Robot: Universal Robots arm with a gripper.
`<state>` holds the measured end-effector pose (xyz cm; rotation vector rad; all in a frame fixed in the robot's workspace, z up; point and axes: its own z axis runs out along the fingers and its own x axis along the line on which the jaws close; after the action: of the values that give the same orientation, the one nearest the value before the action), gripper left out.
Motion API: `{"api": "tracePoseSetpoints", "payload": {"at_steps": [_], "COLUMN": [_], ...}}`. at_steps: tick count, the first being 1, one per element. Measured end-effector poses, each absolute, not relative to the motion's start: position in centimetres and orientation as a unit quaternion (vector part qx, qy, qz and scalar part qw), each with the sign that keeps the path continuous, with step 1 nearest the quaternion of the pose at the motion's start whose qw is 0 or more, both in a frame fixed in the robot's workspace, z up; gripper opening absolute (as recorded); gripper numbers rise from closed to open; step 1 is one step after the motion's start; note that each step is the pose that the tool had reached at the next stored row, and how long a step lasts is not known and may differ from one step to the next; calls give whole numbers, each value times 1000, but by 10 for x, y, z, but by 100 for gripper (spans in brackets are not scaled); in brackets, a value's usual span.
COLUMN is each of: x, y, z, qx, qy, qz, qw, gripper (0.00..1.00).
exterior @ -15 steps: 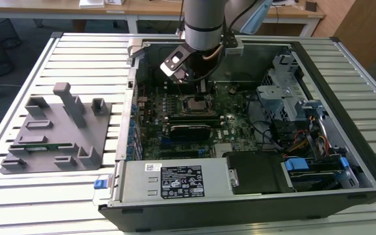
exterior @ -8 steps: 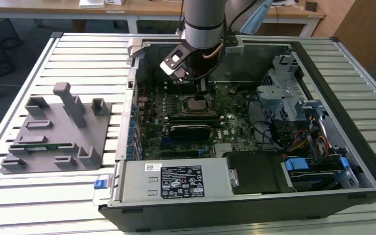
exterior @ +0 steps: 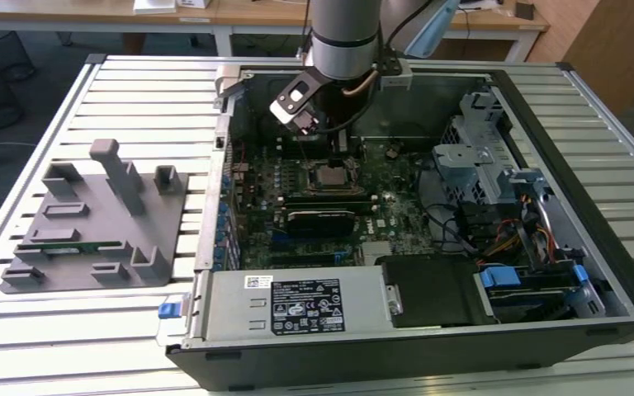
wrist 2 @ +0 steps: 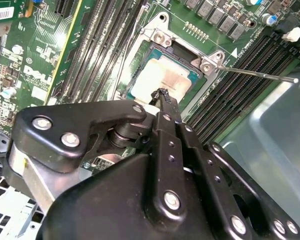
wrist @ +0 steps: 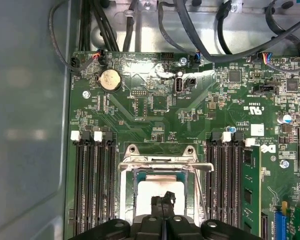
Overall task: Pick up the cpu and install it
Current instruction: 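Close the cpu cover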
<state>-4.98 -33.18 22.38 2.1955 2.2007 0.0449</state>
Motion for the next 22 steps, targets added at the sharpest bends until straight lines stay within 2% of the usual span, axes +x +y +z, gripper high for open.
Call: {"api": "tracePoseSetpoints", "payload": {"at_steps": [10, 17, 22], "x": [-50, -50, -50], "y": [-332, -332, -338], "z": [229, 254, 255], "qx": [706, 706, 707], "qy": [708, 708, 707], "qz": [12, 12, 12], "qw": [14, 14, 14], "gripper": [11, 11, 11]}}
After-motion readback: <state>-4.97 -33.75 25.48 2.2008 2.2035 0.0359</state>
